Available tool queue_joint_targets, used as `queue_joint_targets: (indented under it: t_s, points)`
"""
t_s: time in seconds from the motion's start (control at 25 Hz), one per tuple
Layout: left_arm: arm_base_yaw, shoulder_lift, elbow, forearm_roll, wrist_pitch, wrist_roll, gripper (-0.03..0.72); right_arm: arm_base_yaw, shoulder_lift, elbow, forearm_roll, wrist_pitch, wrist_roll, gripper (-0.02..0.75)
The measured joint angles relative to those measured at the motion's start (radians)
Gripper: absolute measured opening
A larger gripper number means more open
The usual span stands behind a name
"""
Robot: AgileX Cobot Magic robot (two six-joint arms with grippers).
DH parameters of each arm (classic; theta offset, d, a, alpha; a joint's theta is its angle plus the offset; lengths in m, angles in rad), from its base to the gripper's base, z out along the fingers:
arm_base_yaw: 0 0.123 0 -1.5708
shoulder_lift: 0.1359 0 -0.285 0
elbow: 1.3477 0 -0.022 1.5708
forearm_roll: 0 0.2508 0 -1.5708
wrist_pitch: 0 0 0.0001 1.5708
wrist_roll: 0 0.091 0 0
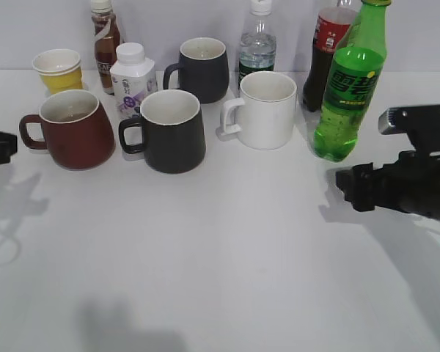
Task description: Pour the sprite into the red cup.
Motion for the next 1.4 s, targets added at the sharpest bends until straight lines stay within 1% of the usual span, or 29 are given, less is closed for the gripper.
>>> queue_joint_targets:
  t_s: [0.08, 0.16, 0.32, 0.4, 0.48, 0.56, 0.68, 0.8, 1.0, 1.12, 1.28, 1.4]
  points:
    - [-0.066, -0.042, -0.08, -0.008, 0.239, 0.0, 0.363, 0.0, -0.072, -0.034, -0.033, 0.192, 0.017, 0.596]
    - [-0.134, -0.076, -0.147, -0.016, 0.5, 0.0, 0.363, 0.0, -0.142, -0.078, -0.038, 0.398, 0.025, 0.596]
    - [-0.224, -0.154, -0.265, -0.083, 0.933, 0.0, 0.363, 0.0, -0.286, -0.195, -0.018, 0.831, 0.028, 0.593]
    - [-0.243, -0.205, -0.295, -0.125, 1.077, 0.0, 0.363, 0.0, -0.351, -0.244, -0.006, 1.049, 0.028, 0.583]
    - [-0.249, -0.261, -0.299, -0.154, 1.191, 0.0, 0.363, 0.0, -0.426, -0.259, -0.01, 1.203, 0.029, 0.565]
    - [-0.251, -0.334, -0.301, -0.16, 1.253, 0.004, 0.363, 0.0, -0.502, -0.253, -0.009, 1.327, 0.029, 0.548]
    - [-0.251, -0.5, -0.304, -0.16, 1.275, 0.025, 0.363, 0.0, -0.642, -0.214, -0.008, 1.428, 0.029, 0.531]
    - [-0.251, -0.646, -0.304, -0.16, 1.279, 0.075, 0.363, 0.0, -0.814, -0.156, -0.005, 1.489, 0.029, 0.524]
    - [-0.251, -0.87, -0.304, -0.159, 1.284, 0.183, 0.363, 0.0, -1.108, -0.074, -0.009, 1.542, 0.029, 0.523]
    - [-0.251, -0.944, -0.296, -0.154, 1.281, 0.237, 0.363, 0.0, -1.274, -0.045, -0.018, 1.556, 0.029, 0.523]
    - [-0.253, -0.971, -0.202, -0.156, 1.255, 0.27, 0.363, 0.0, -1.454, -0.043, -0.018, 1.557, 0.015, 0.523]
    - [-0.253, -0.971, -0.114, -0.195, 1.209, 0.282, 0.363, 0.0, -1.543, -0.039, -0.018, 1.557, -0.013, 0.522]
